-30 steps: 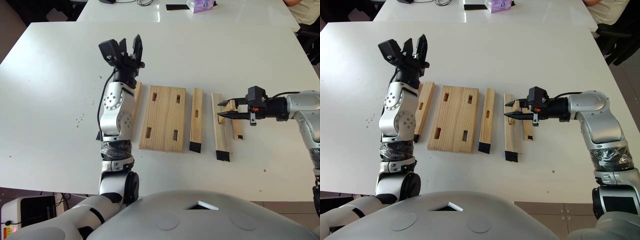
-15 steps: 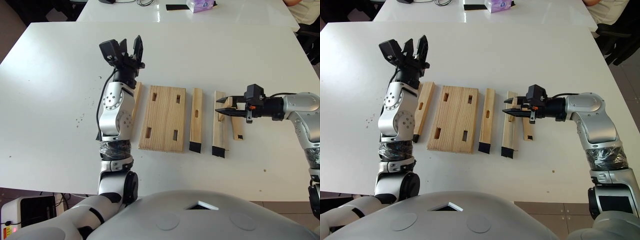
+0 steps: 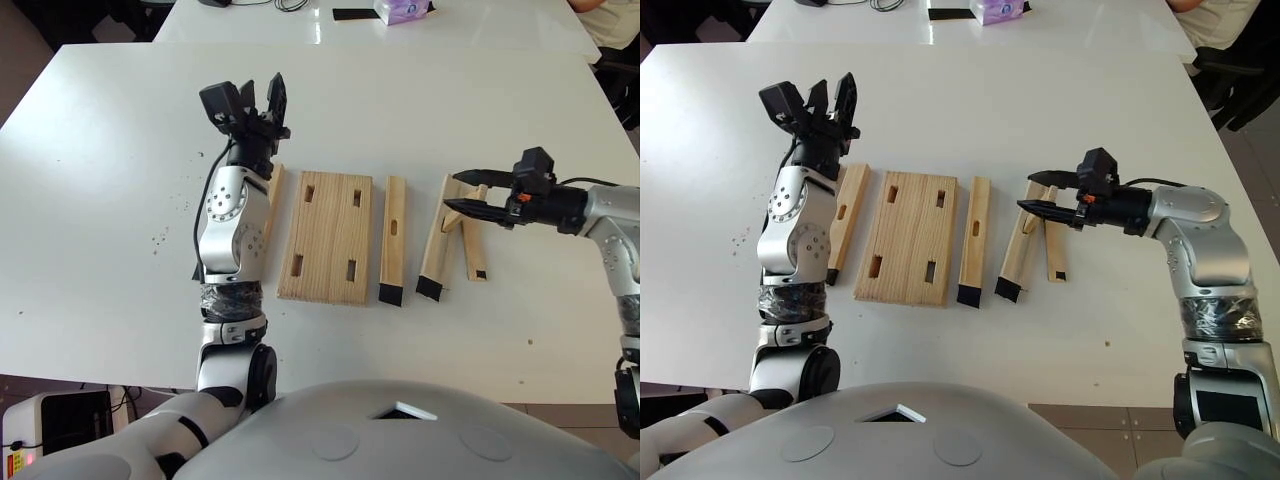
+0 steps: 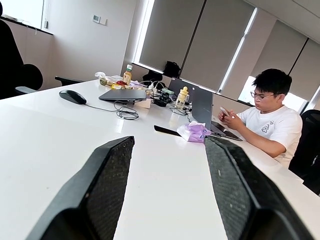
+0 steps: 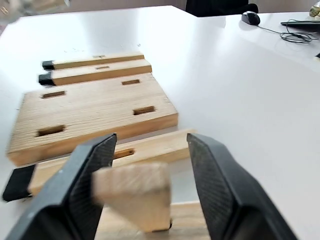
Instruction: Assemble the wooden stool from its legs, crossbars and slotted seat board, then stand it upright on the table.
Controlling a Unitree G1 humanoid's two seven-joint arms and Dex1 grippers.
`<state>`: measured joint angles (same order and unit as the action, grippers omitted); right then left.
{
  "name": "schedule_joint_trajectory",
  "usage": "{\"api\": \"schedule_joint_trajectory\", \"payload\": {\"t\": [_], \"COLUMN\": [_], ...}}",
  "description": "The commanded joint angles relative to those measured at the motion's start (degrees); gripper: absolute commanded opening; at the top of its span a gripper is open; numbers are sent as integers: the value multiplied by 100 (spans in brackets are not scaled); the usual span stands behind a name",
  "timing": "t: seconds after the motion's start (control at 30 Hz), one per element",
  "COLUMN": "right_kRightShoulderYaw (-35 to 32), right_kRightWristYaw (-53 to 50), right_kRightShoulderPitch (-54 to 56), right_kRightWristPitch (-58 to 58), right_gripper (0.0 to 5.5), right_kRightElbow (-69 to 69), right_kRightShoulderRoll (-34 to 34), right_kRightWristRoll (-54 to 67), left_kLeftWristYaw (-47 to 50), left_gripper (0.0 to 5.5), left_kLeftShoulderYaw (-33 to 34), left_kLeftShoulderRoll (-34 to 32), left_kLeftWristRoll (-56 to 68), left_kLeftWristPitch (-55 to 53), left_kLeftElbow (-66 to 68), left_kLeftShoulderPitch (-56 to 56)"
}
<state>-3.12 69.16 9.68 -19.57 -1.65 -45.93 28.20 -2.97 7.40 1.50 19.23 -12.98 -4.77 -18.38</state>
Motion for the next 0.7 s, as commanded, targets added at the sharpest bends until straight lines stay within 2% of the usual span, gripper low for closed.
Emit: {"api": "schedule_joint_trajectory", "payload": {"t": [0.03,0.17,0.3,0.43,0.57,0.7], "right_kRightShoulderYaw": [-286,-570,-788,-449,130,137], "right_kRightWristYaw": [59,-224,-842,-1434,-1673,-1583], "right_kRightShoulderPitch": [-223,38,581,698,250,156], "right_kRightWristPitch": [-391,-738,-1192,-1094,-788,-564], "right_gripper": [259,259,259,259,259,259], "right_kRightElbow": [-686,-1065,-1478,-1603,-1487,-1175], "right_kRightShoulderRoll": [-295,-217,144,609,926,982], "right_kRightWristRoll": [300,662,1294,1078,503,331], "left_kLeftWristYaw": [-46,-41,-66,-101,-149,-180], "left_gripper": [260,260,260,260,260,260], "left_kLeftShoulderYaw": [-31,-30,-70,-71,-51,-42], "left_kLeftShoulderRoll": [-7,7,21,-1,-36,-78], "left_kLeftWristRoll": [9,7,-5,-12,-26,-62], "left_kLeftWristPitch": [-1,11,1,15,35,68], "left_kLeftElbow": [-120,-159,-148,-62,66,161], "left_kLeftShoulderPitch": [30,90,84,13,-75,-99]}}
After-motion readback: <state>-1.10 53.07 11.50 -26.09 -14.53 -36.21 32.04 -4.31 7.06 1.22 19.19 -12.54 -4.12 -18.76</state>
